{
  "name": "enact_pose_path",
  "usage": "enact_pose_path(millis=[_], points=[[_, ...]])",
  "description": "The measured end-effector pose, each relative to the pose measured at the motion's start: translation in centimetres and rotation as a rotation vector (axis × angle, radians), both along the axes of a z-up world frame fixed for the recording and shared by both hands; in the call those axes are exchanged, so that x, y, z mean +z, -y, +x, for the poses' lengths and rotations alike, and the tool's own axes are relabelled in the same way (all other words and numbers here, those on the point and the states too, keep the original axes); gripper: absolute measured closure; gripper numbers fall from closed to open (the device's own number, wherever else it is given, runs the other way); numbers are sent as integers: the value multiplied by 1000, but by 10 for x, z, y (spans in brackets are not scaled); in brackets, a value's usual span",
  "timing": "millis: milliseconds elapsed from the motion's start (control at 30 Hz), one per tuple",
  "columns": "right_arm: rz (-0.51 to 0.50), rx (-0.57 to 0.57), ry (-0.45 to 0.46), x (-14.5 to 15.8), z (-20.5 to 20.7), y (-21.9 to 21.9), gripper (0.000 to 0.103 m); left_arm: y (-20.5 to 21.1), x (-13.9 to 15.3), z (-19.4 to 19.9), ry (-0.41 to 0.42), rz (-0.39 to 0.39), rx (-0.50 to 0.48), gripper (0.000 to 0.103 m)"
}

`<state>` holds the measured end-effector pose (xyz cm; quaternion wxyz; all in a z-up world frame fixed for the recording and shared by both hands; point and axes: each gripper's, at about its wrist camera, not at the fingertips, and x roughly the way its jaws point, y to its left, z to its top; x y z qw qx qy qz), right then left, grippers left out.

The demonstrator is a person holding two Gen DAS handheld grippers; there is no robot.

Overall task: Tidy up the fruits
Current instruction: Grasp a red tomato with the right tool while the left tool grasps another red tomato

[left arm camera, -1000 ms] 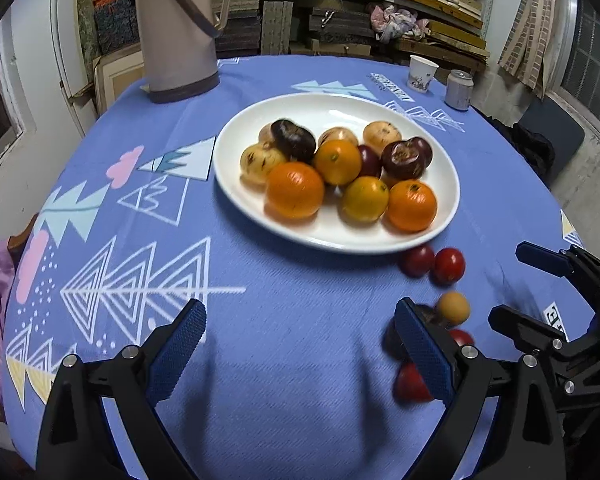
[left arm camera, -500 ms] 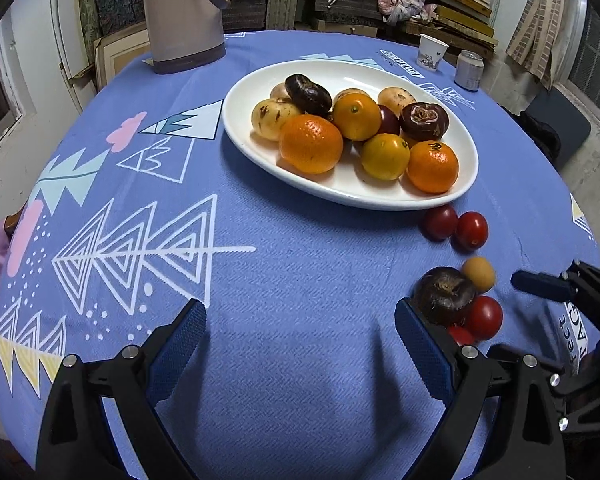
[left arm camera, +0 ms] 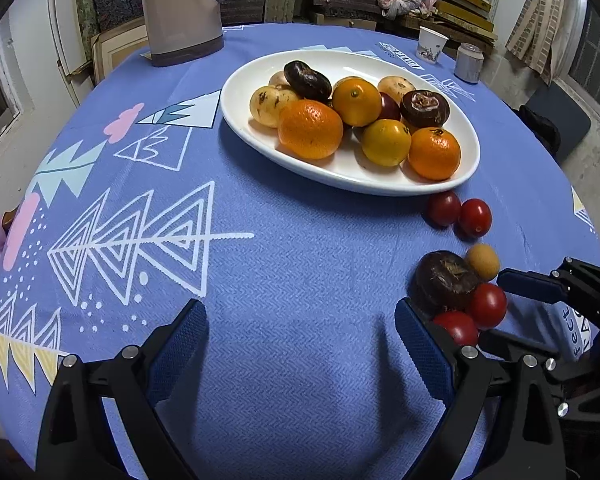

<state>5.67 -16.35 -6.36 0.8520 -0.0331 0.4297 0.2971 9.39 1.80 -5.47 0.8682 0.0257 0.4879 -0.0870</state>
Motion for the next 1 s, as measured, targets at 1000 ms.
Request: enact_pose_path(millis=[1000], points=[[-74,-57,9,-11,3,-15,71,-4,-3,-14,-8,-2,-11,7]])
